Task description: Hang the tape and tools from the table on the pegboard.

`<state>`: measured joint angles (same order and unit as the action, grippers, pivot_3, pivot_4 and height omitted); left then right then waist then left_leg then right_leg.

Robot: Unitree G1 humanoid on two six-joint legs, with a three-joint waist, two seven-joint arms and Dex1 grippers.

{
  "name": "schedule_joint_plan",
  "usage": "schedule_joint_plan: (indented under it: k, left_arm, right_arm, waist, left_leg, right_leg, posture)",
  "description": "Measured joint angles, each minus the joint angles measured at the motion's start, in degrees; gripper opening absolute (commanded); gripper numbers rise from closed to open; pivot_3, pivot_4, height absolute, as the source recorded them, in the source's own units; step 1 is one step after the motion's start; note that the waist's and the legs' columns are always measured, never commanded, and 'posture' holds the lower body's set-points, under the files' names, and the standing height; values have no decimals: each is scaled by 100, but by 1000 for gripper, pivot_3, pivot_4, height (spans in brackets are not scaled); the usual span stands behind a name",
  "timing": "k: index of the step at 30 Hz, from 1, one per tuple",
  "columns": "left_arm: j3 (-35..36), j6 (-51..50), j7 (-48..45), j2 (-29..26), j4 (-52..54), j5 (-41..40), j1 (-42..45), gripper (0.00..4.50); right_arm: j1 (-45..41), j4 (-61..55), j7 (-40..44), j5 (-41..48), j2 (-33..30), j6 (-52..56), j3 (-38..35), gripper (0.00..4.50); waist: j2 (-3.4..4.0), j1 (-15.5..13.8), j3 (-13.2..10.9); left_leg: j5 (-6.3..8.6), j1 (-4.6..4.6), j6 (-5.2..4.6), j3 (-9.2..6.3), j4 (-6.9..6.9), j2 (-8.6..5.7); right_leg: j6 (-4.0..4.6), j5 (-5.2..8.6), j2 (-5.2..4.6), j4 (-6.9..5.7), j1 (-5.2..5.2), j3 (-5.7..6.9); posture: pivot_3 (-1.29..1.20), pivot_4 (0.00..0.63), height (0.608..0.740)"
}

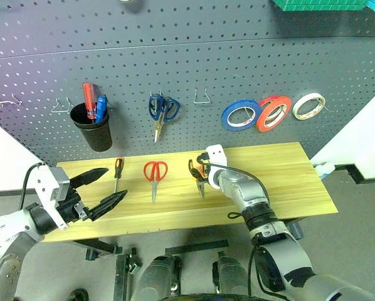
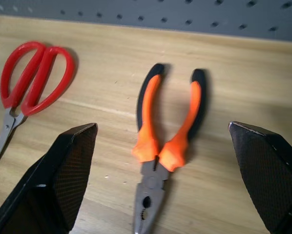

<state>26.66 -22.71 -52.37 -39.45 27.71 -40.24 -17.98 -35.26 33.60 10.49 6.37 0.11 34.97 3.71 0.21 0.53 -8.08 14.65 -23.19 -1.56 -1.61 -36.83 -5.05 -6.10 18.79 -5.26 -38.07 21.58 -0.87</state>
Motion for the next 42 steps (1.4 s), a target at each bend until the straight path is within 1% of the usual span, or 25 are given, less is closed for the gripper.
schedule_joint_plan:
  k: [5,9,14,17,19,21,27,35,42]
  left_arm:
    - [285,-90,44,1,210,-168,-278,4500]
    - [614,-152,135,63,464,-296,-715,4500]
    - [907,-158,283,395,863,-425,-1363,4500]
    - [943,-106,294,672,1047,-412,-1820,4500]
    - [945,-55,293,759,1112,-412,-1964,4500]
    - [957,-45,293,767,1171,-419,-2008,4500]
    - [1085,-13,236,746,1184,-422,-2114,4500]
    - [1078,-16,234,640,1170,-425,-1930,4500]
    - [1064,-33,233,578,1132,-426,-1814,4500]
  right_arm:
    - [-275,528,-9,-4,132,-187,-87,4494]
    - [-387,831,-13,-4,192,-352,-133,4494]
    - [-474,1170,-7,-62,206,-554,-155,4494]
    - [-577,1280,10,-95,192,-662,-164,4494]
    - [-619,1349,9,-120,166,-722,-178,4494]
    - [-636,1431,8,-146,162,-762,-185,4494]
    - [-642,1575,-37,-278,239,-781,-137,4494]
    - [-766,1720,-405,-464,275,-708,-98,4494]
    - [-907,1738,-567,-488,503,-400,-170,4494]
  waist:
    - [-5,-3,-48]
    - [-13,0,-74]
    - [-17,-19,-81]
    - [-21,-22,-84]
    - [-30,-77,-91]
    - [-35,-126,-101]
    - [-44,-135,-118]
    - [-46,-126,-135]
    - [-43,-126,-139]
  left_leg:
    - [1,-1,1,0,3,0]
    - [1,-5,1,0,16,0]
    - [-5,-8,7,0,47,-1]
    - [-9,-8,11,1,70,0]
    - [-10,-8,13,0,78,1]
    - [-11,-10,14,0,81,2]
    - [-10,-18,15,0,80,0]
    - [-12,-19,17,-1,86,0]
    - [-13,-20,20,-1,90,1]
  right_leg:
    - [0,0,0,2,2,0]
    - [1,0,0,9,9,0]
    - [10,6,-2,21,20,0]
    - [20,11,-3,31,27,1]
    - [29,16,-3,32,32,3]
    - [32,18,-3,32,35,4]
    - [32,18,-3,42,37,4]
    - [31,18,-1,41,43,4]
    - [31,18,0,41,47,4]
  posture:
    - [181,173,723]
    - [201,171,723]
    - [208,173,723]
    - [213,176,723]
    - [213,176,723]
    - [214,175,723]
    - [212,175,723]
    - [204,180,723]
    - [205,179,723]
